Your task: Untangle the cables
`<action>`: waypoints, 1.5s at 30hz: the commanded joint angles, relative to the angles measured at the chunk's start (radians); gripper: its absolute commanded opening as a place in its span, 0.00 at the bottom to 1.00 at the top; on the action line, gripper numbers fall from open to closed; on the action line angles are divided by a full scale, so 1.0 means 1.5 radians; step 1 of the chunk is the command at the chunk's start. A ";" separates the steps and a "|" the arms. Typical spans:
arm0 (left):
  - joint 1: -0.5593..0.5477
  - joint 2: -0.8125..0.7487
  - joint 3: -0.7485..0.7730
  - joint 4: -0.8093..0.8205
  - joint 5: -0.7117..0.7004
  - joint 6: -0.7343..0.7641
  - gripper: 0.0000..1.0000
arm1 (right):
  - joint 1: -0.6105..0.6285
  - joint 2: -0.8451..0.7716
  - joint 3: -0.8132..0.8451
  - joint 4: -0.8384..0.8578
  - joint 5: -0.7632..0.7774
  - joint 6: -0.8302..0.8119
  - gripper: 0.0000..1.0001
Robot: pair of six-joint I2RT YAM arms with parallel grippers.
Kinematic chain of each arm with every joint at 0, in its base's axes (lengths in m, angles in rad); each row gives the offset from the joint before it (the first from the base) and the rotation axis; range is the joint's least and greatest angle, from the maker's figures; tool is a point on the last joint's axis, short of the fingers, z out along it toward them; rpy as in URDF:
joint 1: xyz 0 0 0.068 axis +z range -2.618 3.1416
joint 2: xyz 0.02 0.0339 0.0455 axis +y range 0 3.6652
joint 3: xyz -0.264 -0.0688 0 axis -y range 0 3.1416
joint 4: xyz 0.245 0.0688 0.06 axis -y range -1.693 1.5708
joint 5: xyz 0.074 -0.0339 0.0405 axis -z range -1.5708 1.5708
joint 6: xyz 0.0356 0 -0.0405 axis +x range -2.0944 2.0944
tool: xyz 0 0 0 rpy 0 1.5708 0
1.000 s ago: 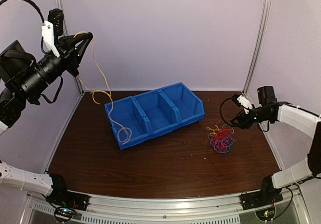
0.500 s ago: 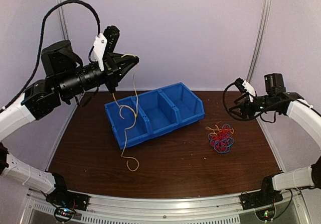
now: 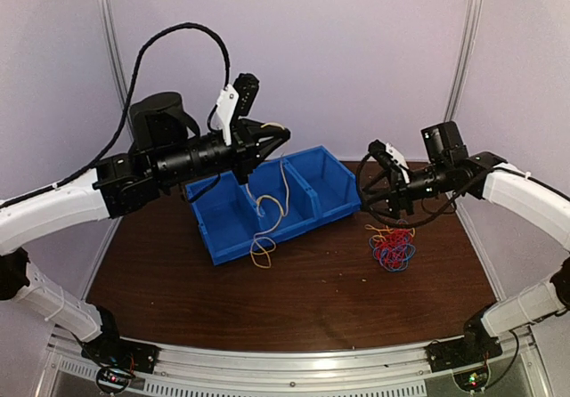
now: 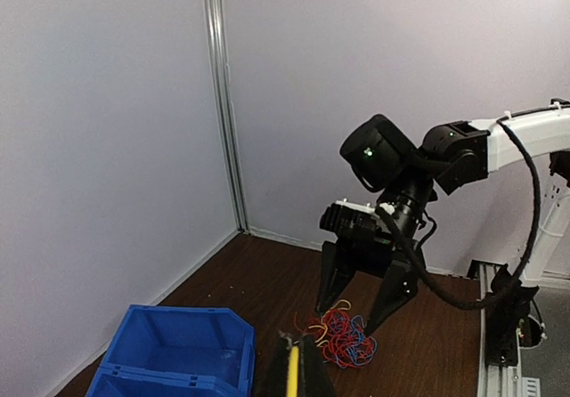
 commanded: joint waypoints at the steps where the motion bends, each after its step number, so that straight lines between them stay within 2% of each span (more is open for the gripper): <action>1: -0.002 0.008 -0.041 0.096 -0.002 -0.055 0.00 | 0.042 0.042 0.068 0.067 -0.036 0.060 0.63; 11: -0.001 0.005 -0.085 0.180 -0.024 -0.130 0.00 | 0.146 0.154 0.121 0.197 -0.066 0.170 0.67; 17: -0.002 0.004 -0.062 0.184 -0.013 -0.141 0.00 | 0.187 0.222 0.158 0.317 -0.079 0.294 0.68; 20: -0.002 0.000 -0.056 0.186 -0.014 -0.142 0.00 | 0.197 0.241 0.166 0.353 -0.075 0.332 0.60; 23: -0.002 -0.005 -0.059 0.192 -0.014 -0.144 0.00 | 0.199 0.251 0.159 0.413 -0.084 0.386 0.57; 28: -0.002 -0.010 -0.062 0.192 -0.013 -0.144 0.00 | 0.201 0.264 0.152 0.452 -0.088 0.425 0.52; 29: -0.002 -0.013 -0.062 0.192 -0.013 -0.145 0.00 | 0.204 0.275 0.155 0.455 -0.094 0.432 0.41; 33: -0.002 -0.024 -0.070 0.194 -0.024 -0.140 0.00 | 0.204 0.285 0.157 0.459 -0.110 0.443 0.07; 35: -0.001 -0.031 -0.079 0.194 -0.032 -0.134 0.00 | 0.203 0.274 0.156 0.442 -0.108 0.424 0.00; 38: -0.002 -0.039 -0.089 0.180 -0.045 -0.122 0.00 | 0.198 0.243 0.156 0.405 -0.098 0.381 0.00; 39: -0.002 -0.042 -0.093 0.170 -0.049 -0.119 0.04 | 0.195 0.232 0.159 0.390 -0.102 0.372 0.00; 41: -0.002 -0.048 -0.101 0.142 -0.067 -0.112 0.33 | 0.186 0.212 0.177 0.348 -0.119 0.351 0.00; 42: -0.002 -0.052 -0.109 0.130 -0.082 -0.109 0.43 | 0.182 0.204 0.185 0.322 -0.130 0.341 0.00; 45: -0.001 -0.072 -0.152 0.113 -0.121 -0.093 0.59 | 0.168 0.177 0.210 0.239 -0.159 0.289 0.00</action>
